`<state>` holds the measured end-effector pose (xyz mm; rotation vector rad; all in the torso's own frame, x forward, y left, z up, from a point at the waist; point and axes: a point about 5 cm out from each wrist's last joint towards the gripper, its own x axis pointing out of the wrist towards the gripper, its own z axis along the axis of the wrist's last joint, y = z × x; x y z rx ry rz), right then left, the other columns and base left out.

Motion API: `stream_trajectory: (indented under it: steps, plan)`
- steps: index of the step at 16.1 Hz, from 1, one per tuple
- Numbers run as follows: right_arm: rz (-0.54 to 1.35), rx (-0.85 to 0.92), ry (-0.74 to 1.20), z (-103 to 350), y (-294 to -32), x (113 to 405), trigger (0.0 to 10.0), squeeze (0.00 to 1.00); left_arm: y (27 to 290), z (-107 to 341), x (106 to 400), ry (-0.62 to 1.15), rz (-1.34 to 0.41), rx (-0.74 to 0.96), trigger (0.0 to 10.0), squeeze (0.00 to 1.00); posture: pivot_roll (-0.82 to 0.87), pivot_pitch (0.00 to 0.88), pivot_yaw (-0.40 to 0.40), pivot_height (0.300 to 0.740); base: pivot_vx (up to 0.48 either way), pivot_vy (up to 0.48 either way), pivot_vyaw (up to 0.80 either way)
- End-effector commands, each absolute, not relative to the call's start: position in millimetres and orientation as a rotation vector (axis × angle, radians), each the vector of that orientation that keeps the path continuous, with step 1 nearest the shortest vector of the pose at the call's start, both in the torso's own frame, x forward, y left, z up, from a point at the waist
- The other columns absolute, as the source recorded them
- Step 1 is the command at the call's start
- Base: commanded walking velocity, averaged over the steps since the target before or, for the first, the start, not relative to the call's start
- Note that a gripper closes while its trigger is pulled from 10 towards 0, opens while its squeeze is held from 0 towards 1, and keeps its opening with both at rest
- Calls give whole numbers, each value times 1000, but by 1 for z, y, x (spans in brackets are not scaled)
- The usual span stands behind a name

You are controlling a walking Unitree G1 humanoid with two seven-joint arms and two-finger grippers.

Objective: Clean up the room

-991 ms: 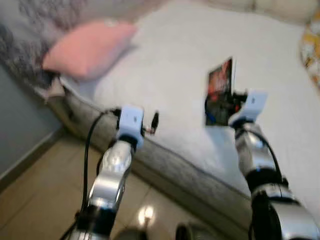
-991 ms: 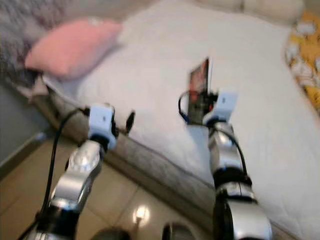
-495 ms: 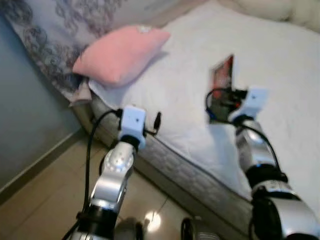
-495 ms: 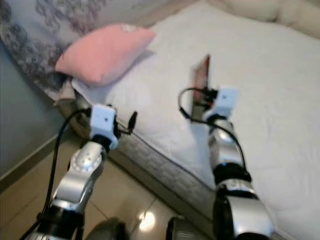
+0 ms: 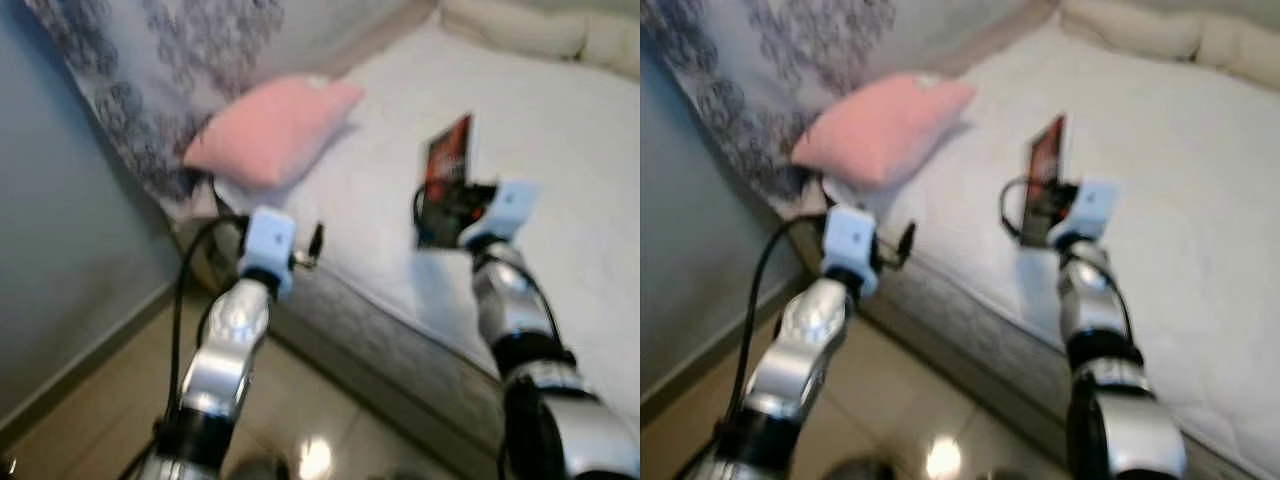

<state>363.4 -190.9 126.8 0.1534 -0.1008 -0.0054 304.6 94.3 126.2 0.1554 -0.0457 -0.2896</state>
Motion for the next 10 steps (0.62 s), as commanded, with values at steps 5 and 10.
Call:
stream_trajectory:
  steps: [5,10]
  plan:
    - [40,146,-160,140,-177,368,0,0,101,121,304,-20,-280,172,10000,0,63,92,-9,740,480,0,0]
    - [63,141,-175,148,-173,373,0,0,104,120,303,-24,-267,150,10000,0,72,75,-22,740,464,0,0]
